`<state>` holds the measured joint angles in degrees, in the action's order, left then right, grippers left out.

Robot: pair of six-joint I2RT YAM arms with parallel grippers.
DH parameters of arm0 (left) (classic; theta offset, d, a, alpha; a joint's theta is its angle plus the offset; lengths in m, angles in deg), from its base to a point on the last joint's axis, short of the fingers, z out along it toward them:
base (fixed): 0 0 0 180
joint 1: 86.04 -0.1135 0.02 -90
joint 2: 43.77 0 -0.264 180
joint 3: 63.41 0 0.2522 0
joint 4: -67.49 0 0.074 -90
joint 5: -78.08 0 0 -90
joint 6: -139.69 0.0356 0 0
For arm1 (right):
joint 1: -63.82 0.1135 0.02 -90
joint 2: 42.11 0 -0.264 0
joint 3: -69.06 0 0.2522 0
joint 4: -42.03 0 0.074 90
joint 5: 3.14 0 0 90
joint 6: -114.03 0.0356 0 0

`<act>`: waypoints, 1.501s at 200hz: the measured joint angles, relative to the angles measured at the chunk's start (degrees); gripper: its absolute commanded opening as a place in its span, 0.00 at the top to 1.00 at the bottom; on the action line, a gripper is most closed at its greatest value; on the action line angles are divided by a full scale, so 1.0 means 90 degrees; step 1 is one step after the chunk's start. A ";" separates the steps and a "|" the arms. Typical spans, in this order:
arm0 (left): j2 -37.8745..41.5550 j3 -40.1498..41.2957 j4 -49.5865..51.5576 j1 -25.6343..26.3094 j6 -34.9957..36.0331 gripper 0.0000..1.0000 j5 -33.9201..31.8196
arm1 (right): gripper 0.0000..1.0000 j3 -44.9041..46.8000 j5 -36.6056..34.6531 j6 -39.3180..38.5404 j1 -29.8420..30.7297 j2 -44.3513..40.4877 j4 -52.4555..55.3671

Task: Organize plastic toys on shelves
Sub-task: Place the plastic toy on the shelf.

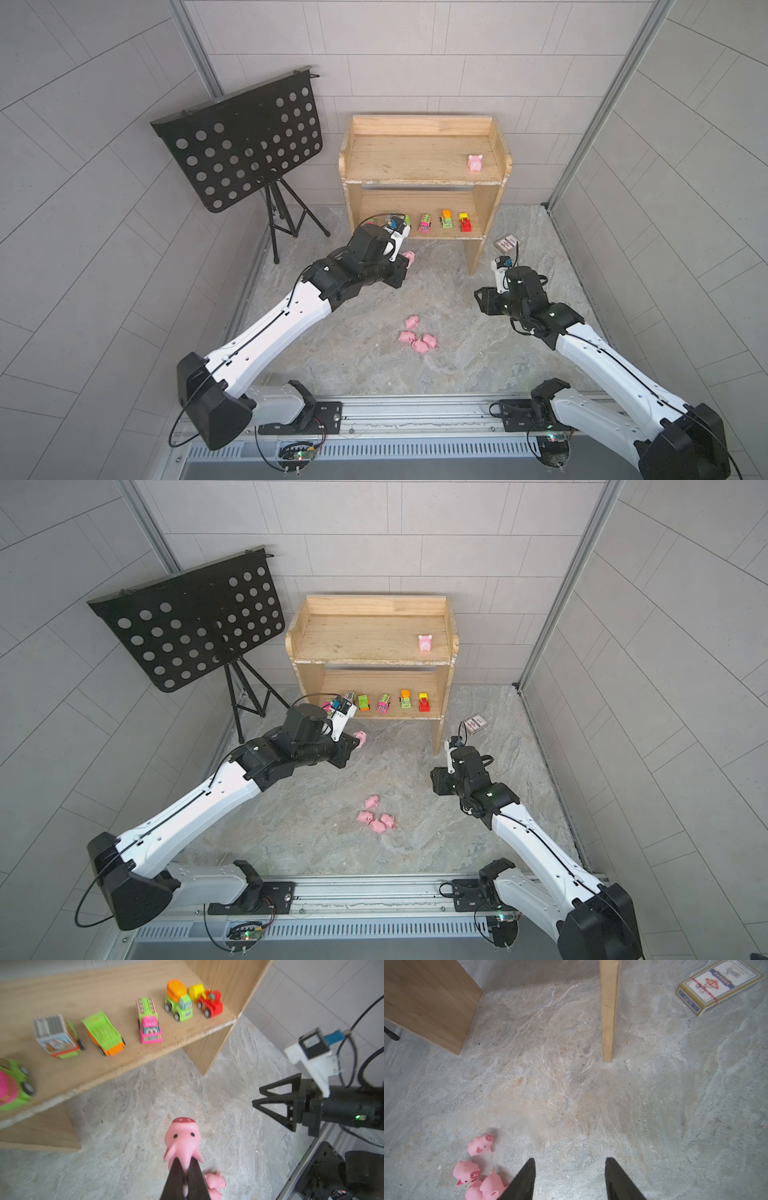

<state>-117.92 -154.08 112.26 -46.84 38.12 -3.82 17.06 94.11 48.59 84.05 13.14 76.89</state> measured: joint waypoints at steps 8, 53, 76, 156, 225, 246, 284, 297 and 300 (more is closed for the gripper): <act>0.0000 -0.0272 0.0066 -0.0061 -0.0002 0.98 -0.0024 | 0.44 0.0000 0.0007 0.0005 0.0000 0.0010 -0.0017; -0.0087 -0.1824 0.0554 -0.0413 -0.0005 0.98 -0.0197 | 0.44 0.0002 0.0034 0.0017 0.0000 0.0083 -0.0032; -0.0347 -0.2735 0.0860 -0.0580 -0.0007 0.98 -0.0294 | 0.44 0.0002 0.0034 0.0017 0.0000 0.0083 -0.0032; -0.1678 -0.4988 0.1732 -0.0872 -0.0172 0.98 -0.0828 | 0.44 0.0002 0.0039 0.0039 0.0000 0.0121 -0.0032; -0.2642 -0.6142 0.2271 -0.1144 -0.0236 0.98 -0.1379 | 0.44 0.0002 0.0051 0.0066 0.0000 0.0185 -0.0034; -0.2764 -0.6271 0.2368 -0.1214 -0.0236 0.97 -0.1477 | 0.44 0.0002 0.0053 0.0066 0.0000 0.0231 -0.0036; -0.3007 -0.6649 0.2540 -0.1355 -0.0236 0.97 -0.1644 | 0.44 0.0000 0.0078 0.0066 0.0000 0.0301 -0.0036; -0.3048 -0.6686 0.2548 -0.1404 -0.0236 0.97 -0.1681 | 0.44 0.0002 0.0085 0.0066 0.0000 0.0328 -0.0041; -0.3055 -0.6693 0.2548 -0.1416 -0.0236 0.97 -0.1681 | 0.44 0.0002 0.0087 0.0066 0.0000 0.0333 -0.0039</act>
<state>-145.41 -214.31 135.18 -59.58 36.00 -18.95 17.09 94.90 49.18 84.05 16.13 76.54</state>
